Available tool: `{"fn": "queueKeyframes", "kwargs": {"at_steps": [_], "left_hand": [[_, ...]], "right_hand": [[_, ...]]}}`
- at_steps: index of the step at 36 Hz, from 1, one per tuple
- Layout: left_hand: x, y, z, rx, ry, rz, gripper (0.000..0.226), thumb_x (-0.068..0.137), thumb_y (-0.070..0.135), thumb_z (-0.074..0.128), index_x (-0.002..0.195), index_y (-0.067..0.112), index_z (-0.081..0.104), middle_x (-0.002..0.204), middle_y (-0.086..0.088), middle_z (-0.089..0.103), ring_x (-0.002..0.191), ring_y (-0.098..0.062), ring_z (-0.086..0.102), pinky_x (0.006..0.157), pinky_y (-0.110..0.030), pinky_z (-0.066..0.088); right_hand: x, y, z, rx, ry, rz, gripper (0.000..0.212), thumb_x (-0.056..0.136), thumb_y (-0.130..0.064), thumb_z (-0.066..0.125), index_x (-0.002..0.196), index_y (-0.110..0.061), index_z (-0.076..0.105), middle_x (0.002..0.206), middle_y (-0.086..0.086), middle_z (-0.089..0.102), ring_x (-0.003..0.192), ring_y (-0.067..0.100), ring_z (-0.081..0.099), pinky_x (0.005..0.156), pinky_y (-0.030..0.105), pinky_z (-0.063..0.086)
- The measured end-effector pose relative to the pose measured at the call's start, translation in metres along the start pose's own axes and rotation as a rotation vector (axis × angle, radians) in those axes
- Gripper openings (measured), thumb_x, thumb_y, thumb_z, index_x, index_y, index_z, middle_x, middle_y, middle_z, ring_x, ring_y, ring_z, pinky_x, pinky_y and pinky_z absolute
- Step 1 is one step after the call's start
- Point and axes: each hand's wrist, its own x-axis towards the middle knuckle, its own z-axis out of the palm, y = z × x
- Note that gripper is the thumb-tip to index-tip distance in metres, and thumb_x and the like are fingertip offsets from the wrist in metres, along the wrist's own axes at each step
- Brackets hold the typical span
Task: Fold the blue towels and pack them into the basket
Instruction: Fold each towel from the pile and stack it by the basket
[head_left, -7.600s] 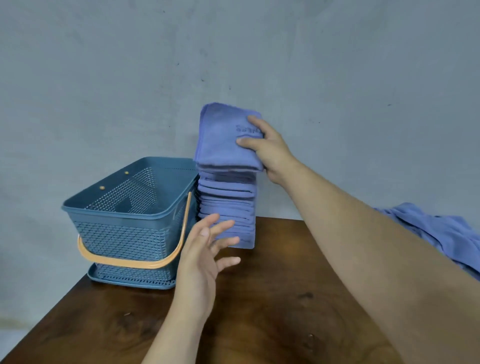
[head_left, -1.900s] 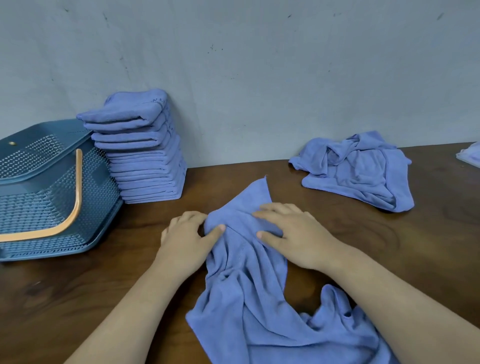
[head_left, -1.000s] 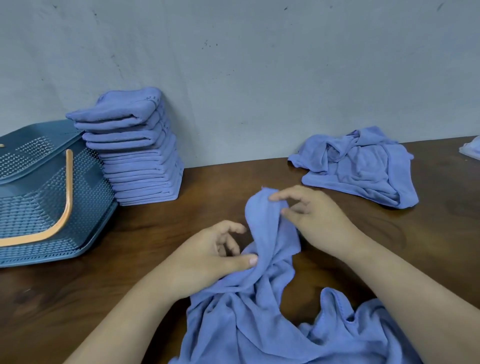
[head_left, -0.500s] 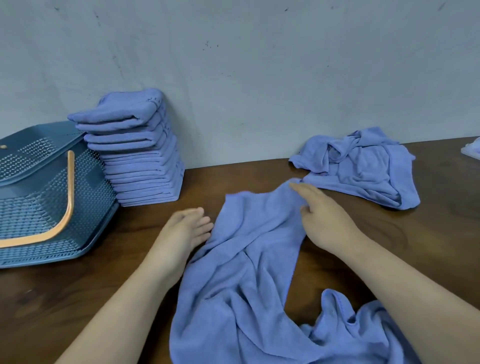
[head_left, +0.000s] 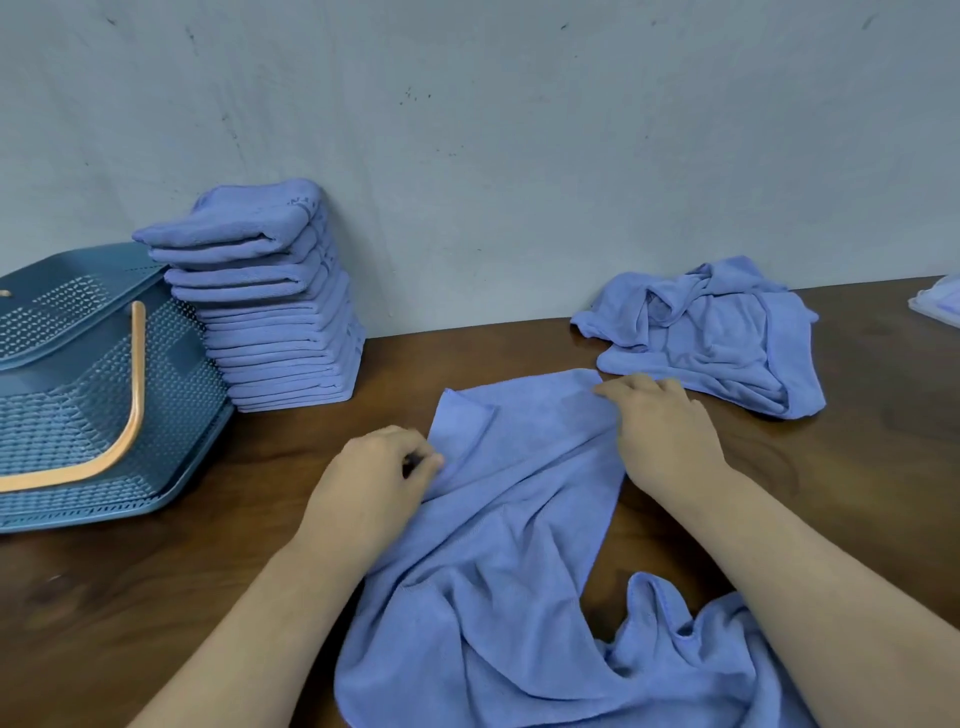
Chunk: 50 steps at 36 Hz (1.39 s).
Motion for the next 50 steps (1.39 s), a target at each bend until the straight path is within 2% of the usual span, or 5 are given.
{"fn": "queueKeyframes", "kwargs": {"at_steps": [9, 20, 29, 41, 50], "left_hand": [[-0.004, -0.006, -0.008, -0.111, -0.120, 0.030, 0.024, 0.085, 0.063, 0.077, 0.090, 0.041, 0.069, 0.094, 0.020, 0.062, 0.086, 0.002, 0.059, 0.069, -0.016, 0.045], [0.014, -0.034, -0.013, -0.530, 0.201, -0.459, 0.027, 0.103, 0.042, 0.060, 0.092, 0.018, 0.066, 0.077, -0.002, 0.073, 0.065, -0.021, 0.069, 0.058, -0.041, 0.060], [0.009, -0.043, -0.018, -0.530, -0.087, -0.343, 0.038, 0.088, 0.041, 0.083, 0.113, 0.051, 0.056, 0.093, 0.007, 0.077, 0.078, -0.009, 0.075, 0.057, -0.025, 0.056], [0.022, -0.034, -0.006, -0.595, 0.213, -0.360, 0.041, 0.103, 0.029, 0.069, 0.141, 0.033, 0.055, 0.135, 0.016, 0.060, 0.101, 0.001, 0.069, 0.060, -0.022, 0.061], [-0.002, -0.019, -0.011, -0.178, 0.098, -0.044, 0.017, 0.099, 0.027, 0.070, 0.105, 0.042, 0.065, 0.105, 0.023, 0.066, 0.098, 0.002, 0.061, 0.079, -0.008, 0.042]], "right_hand": [[-0.013, -0.026, -0.013, 0.320, 0.016, -0.181, 0.039, 0.100, -0.010, 0.055, 0.136, -0.022, 0.064, 0.130, 0.003, 0.061, 0.110, 0.027, 0.059, 0.082, 0.033, 0.043], [-0.010, -0.030, 0.009, 0.248, -0.194, -0.156, 0.083, 0.103, -0.071, 0.033, 0.170, -0.033, 0.004, 0.177, -0.002, -0.013, 0.162, 0.026, -0.019, 0.132, 0.046, 0.005], [-0.017, -0.031, 0.013, 0.186, -0.287, -0.256, 0.081, 0.103, -0.074, 0.032, 0.169, -0.033, 0.010, 0.178, 0.002, 0.002, 0.164, 0.021, 0.000, 0.132, 0.041, 0.009], [0.052, -0.026, 0.027, 0.137, -0.358, -0.248, 0.093, 0.087, -0.094, 0.024, 0.166, -0.050, 0.003, 0.177, -0.004, -0.013, 0.162, 0.020, -0.015, 0.131, 0.045, -0.002], [0.075, -0.030, 0.034, 0.241, -0.006, -0.196, 0.068, 0.106, -0.063, 0.042, 0.162, -0.024, 0.038, 0.172, 0.010, 0.027, 0.159, 0.030, 0.021, 0.127, 0.050, 0.022]]}}
